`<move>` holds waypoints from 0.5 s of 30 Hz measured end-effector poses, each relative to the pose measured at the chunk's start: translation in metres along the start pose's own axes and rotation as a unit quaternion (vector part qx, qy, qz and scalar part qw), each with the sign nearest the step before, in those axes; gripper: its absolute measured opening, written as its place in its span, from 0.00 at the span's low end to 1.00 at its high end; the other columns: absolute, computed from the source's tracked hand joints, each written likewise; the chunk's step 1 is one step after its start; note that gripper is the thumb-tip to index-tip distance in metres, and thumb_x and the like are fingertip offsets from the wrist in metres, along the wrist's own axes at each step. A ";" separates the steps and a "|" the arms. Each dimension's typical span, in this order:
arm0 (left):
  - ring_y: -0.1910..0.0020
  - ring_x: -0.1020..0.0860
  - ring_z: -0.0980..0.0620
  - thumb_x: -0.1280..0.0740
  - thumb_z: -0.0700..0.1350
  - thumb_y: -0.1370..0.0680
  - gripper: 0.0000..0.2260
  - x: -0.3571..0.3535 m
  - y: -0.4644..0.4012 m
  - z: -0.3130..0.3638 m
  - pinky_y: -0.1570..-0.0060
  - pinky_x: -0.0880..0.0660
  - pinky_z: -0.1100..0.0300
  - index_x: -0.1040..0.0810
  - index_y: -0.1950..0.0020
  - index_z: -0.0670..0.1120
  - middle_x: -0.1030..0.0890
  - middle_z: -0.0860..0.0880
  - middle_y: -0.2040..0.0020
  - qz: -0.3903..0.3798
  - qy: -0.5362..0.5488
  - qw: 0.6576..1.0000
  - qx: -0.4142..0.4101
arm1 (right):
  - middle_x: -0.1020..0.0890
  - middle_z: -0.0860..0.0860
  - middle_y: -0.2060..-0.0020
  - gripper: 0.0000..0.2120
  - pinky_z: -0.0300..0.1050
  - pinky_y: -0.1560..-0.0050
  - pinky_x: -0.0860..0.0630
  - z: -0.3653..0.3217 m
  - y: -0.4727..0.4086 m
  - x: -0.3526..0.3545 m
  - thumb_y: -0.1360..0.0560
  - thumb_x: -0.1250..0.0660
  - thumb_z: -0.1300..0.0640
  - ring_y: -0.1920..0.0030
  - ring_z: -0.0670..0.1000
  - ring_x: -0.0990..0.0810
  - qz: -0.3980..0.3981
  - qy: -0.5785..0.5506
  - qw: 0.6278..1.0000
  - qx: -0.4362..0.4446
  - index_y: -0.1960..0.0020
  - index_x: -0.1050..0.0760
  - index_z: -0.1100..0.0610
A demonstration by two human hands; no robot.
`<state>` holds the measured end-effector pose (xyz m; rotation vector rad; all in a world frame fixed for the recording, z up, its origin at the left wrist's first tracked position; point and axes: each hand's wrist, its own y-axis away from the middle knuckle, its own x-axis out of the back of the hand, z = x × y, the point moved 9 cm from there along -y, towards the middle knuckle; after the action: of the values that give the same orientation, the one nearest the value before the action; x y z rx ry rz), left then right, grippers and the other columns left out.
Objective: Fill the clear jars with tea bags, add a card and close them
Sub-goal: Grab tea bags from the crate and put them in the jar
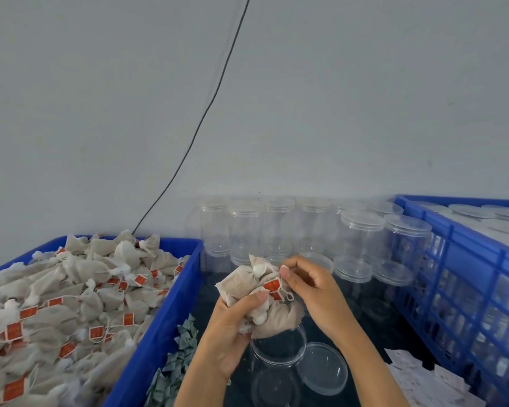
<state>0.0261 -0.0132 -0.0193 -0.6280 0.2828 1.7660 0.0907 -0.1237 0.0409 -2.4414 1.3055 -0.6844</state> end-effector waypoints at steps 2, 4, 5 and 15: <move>0.51 0.17 0.42 0.27 0.39 0.35 0.16 0.001 0.000 0.001 0.51 0.19 0.50 0.17 0.47 0.45 0.16 0.39 0.48 0.003 -0.003 1.000 -0.004 | 0.18 0.45 0.64 0.05 0.38 0.56 0.22 -0.002 -0.004 0.005 0.23 0.34 0.57 0.61 0.44 0.19 0.041 0.039 0.998 0.025 0.56 0.21 0.55; 0.50 0.19 0.40 0.27 0.40 0.35 0.12 0.004 -0.001 0.001 0.47 0.22 0.47 0.14 0.52 0.48 0.17 0.40 0.48 0.007 -0.001 1.000 -0.008 | 0.19 0.42 0.66 0.06 0.35 0.59 0.23 -0.003 -0.008 0.009 0.22 0.35 0.57 0.63 0.41 0.20 0.073 0.030 0.997 0.026 0.57 0.22 0.55; 0.49 0.22 0.39 0.26 0.40 0.35 0.12 0.005 -0.002 0.002 0.45 0.24 0.45 0.14 0.53 0.49 0.18 0.39 0.48 0.012 0.007 1.000 -0.009 | 0.19 0.42 0.67 0.06 0.33 0.61 0.24 -0.003 -0.010 0.012 0.22 0.35 0.56 0.64 0.41 0.20 0.092 0.008 0.996 0.020 0.57 0.23 0.56; 0.51 0.18 0.41 0.23 0.41 0.38 0.20 0.017 -0.004 -0.005 0.52 0.20 0.47 0.18 0.47 0.41 0.19 0.37 0.47 -0.006 0.043 0.998 0.043 | 0.21 0.43 0.70 0.10 0.32 0.64 0.25 0.019 -0.007 0.000 0.23 0.36 0.50 0.67 0.40 0.22 0.094 -0.101 0.989 -0.049 0.57 0.23 0.56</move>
<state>0.0286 -0.0004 -0.0324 -0.6430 0.4127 1.7086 0.1052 -0.1196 0.0283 -2.3483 1.4923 -0.3239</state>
